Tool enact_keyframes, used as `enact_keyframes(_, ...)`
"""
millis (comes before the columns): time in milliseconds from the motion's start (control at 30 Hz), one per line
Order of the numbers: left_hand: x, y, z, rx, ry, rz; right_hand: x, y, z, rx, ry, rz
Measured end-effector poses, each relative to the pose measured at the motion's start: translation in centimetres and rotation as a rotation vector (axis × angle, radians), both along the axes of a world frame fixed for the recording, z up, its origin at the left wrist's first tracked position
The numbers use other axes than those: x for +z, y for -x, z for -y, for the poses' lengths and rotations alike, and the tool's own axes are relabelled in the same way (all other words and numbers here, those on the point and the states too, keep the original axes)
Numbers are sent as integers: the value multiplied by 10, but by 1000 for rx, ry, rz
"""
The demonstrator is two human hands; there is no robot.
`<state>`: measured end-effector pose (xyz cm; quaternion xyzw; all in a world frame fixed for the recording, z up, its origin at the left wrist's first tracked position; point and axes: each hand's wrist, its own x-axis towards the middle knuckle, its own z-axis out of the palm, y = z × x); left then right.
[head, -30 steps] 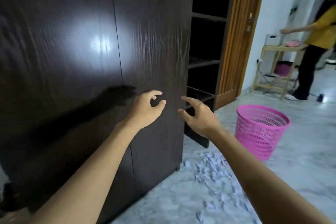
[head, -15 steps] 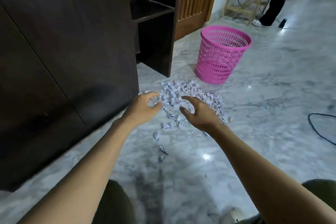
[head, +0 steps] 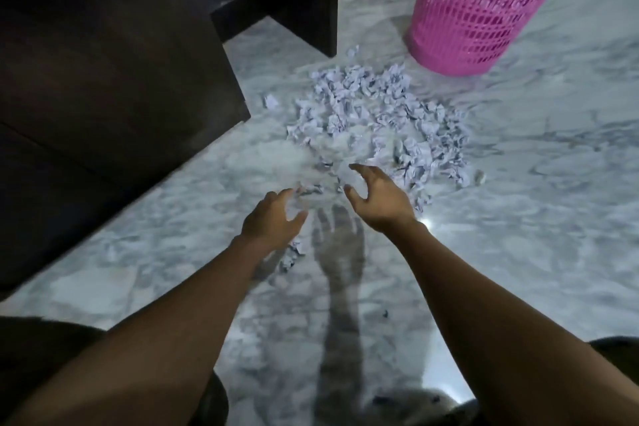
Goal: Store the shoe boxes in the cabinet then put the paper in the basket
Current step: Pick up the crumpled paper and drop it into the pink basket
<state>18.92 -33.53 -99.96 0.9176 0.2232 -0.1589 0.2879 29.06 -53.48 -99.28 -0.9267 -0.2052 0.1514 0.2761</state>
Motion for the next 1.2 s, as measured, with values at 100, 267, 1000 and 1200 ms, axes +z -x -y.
enact_keyframes(100,-40,26,-3,-46,-192,36,-35,6,0,-63,-3,-8)
enact_keyframes(267,-89,64,2,-198,-375,74,-70,25,-6,-193,-36,20)
enact_keyframes(1000,-124,-22,-20,232,-390,493,-125,2,33,-799,172,40)
enact_keyframes(1200,-136,-9,-11,41,-510,457,-137,23,31,-766,183,254)
